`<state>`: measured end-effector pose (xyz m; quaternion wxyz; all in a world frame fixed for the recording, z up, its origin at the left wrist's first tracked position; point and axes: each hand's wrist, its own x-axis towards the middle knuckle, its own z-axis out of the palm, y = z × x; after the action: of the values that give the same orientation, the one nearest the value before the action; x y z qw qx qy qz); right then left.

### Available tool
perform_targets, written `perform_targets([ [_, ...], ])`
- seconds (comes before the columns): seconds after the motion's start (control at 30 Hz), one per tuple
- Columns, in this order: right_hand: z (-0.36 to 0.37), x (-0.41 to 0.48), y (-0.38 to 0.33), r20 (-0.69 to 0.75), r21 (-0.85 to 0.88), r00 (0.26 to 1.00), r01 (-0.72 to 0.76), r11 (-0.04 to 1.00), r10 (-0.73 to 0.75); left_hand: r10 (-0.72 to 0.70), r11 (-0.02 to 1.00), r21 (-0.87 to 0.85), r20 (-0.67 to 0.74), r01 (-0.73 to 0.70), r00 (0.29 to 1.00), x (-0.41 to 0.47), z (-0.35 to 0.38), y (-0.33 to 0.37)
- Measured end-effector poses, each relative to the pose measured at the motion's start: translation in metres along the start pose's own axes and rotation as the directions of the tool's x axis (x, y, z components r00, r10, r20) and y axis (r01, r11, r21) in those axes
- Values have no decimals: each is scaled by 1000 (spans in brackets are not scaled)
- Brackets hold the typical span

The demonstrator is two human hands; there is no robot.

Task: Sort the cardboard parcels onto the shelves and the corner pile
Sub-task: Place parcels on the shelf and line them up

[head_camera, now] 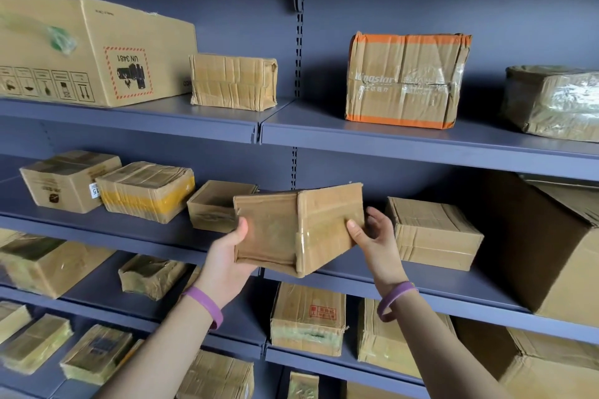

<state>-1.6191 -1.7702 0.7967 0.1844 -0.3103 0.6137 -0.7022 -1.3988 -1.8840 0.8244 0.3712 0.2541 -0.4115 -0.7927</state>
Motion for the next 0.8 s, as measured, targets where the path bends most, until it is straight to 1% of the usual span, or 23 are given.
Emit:
perform_targets([
  [0.03,-3,1,-1,3,36,999,-39,999,39,-1,1000,-10,-1,1,1000,1,-3,1],
  [0.1,-7,2,-2,68,128,993,-105,986,97,-14,1000,-9,25,14,1000,3,-6,2],
  [0.17,-8,-1,-4,114,156,986,-138,978,121,-32,999,33,67,29,997,5,-7,2],
  [0.23,-8,-2,1,67,156,989,-140,978,131,-55,993,107,90,45,994,8,-7,2],
  [0.27,-8,-2,3,36,164,990,-138,977,134,-48,990,139,74,37,996,9,-5,1],
  [0.3,-9,-2,5,5,171,992,-124,977,125,-18,985,169,19,14,1000,10,-4,1],
  [0.33,-9,-2,6,-26,173,994,-100,980,106,40,977,212,-67,-25,997,13,-2,1],
  [0.37,-10,-3,6,-54,170,995,-75,983,85,118,958,279,-145,-73,982,15,-1,1],
  [0.4,-11,-4,6,-77,159,995,-45,986,58,187,930,351,-188,-112,964,17,1,2],
  [0.47,-12,-6,5,-104,125,994,22,992,-9,263,889,430,-200,-157,944,18,6,3],
  [0.5,-12,-6,4,-109,112,993,50,992,-38,267,881,447,-195,-156,944,17,9,4],
  [0.53,-11,-7,2,-112,106,992,73,992,-61,249,880,452,-184,-143,951,15,12,6],
  [0.63,-9,-10,0,-113,119,988,117,986,-103,123,903,426,-131,-56,984,14,16,9],
  [0.73,-7,-13,0,-83,96,988,135,986,-127,59,873,486,-43,-31,997,14,13,6],
  [0.8,-6,-15,1,-37,79,991,129,988,-126,48,894,448,-62,-15,997,16,10,5],
])
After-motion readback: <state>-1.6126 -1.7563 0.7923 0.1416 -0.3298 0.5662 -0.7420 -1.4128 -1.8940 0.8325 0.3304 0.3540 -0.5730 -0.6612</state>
